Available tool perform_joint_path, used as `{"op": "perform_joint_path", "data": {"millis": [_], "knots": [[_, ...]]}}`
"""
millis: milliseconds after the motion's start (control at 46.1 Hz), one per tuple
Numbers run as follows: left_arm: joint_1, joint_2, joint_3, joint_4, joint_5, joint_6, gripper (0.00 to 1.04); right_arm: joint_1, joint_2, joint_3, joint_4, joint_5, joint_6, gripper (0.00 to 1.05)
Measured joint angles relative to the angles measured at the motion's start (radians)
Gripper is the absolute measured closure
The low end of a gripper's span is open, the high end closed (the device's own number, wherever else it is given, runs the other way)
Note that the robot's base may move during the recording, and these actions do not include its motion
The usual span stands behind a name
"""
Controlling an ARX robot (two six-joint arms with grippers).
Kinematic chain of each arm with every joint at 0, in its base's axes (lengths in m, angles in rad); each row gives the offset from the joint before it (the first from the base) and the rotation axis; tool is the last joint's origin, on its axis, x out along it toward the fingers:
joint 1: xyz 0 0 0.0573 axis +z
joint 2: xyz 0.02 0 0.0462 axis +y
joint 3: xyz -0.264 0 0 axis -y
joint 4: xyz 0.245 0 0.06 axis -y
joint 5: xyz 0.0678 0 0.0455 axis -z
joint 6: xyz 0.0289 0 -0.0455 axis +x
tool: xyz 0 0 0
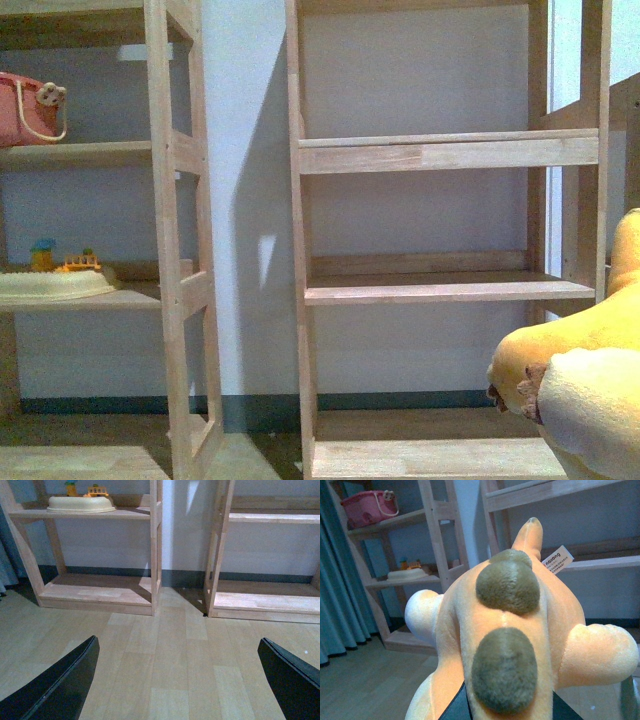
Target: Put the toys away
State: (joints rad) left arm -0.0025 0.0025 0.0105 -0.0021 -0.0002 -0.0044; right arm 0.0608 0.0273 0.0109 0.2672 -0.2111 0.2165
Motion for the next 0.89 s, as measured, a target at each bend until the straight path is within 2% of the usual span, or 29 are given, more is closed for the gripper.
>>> {"op": "perform_joint_path", "data": {"millis": [889], "knots": [[0.001, 0.0, 0.0, 0.0, 0.0, 0.0, 0.06, 0.0, 0.0, 0.0, 0.0, 0.001, 0.0, 0.97]]}}
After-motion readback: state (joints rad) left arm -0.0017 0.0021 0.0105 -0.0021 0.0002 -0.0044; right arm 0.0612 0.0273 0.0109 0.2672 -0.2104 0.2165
